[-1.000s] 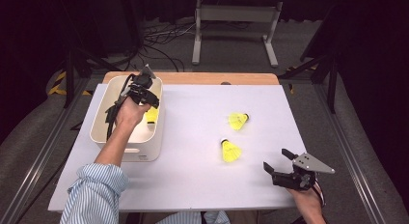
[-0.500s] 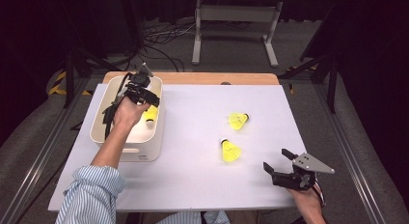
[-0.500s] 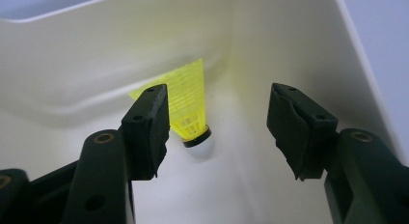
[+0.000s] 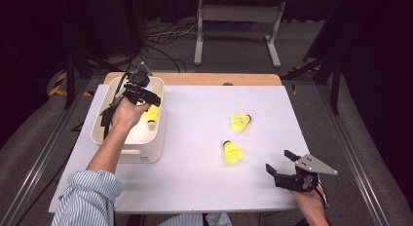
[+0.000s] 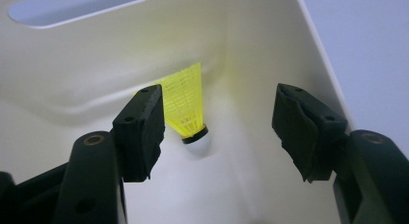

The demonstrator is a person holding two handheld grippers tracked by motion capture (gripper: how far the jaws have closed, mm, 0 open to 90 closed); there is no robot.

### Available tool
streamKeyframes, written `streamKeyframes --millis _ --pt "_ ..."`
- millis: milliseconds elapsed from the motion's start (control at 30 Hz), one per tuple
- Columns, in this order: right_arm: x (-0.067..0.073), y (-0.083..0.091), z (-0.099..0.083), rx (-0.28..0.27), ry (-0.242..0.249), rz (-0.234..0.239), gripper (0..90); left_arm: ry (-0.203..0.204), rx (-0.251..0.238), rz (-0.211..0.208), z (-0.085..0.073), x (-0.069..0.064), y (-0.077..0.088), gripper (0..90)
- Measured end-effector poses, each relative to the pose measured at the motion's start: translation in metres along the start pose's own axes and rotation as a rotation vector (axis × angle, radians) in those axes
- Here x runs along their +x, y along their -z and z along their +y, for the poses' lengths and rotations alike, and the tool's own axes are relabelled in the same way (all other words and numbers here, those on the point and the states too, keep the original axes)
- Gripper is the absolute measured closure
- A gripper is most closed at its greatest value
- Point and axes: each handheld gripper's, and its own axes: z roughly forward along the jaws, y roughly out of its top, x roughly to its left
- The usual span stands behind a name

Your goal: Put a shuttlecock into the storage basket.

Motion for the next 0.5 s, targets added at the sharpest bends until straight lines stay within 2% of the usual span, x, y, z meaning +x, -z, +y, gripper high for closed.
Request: streamKeyframes --millis 233,300,500 --pt "0.0 0.0 0.0 -0.002 0.0 0.001 13.6 -0.008 -0.028 -0.016 -0.003 -0.005 0.009 35.6" --pt "0.0 0.0 0.0 -0.002 0.002 0.0 13.6 -0.02 -0.03 -0.006 -0.003 -0.007 0.011 36.1" --pt "0.0 0.0 0.0 0.001 0.001 0.001 13.7 -0.021 -0.05 -0.013 -0.004 -0.007 0.014 35.5"
